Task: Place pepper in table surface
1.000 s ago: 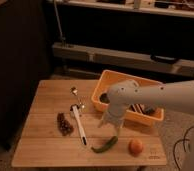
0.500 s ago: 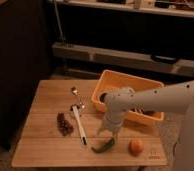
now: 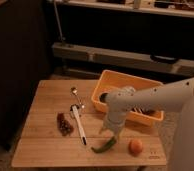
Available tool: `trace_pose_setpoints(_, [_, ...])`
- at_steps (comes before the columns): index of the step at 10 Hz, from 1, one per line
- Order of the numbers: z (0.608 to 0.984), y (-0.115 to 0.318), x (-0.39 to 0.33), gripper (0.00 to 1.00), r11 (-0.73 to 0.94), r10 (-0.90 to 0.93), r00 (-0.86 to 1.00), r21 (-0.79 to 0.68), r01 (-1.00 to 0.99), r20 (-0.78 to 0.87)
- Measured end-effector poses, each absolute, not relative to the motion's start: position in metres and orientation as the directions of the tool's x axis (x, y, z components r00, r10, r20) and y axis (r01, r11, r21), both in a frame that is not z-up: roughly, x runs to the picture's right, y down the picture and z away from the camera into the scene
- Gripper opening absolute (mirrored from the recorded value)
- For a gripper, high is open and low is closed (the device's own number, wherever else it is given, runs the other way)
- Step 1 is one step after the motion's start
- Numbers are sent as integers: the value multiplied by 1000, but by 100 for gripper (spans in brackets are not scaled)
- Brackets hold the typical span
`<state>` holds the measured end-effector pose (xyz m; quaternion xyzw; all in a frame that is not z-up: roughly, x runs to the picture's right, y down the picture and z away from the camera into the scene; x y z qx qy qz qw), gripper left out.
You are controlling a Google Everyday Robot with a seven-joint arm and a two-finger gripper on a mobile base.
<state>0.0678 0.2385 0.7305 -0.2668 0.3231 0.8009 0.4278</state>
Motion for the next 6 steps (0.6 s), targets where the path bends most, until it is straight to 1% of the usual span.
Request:
trace_pose_setpoints(2, [757,257,66,65,-458,530,-498,262,-849,-686])
trace_pose_setpoints(6, [775,262,65,65,-463,547,-503,259,-848,-669])
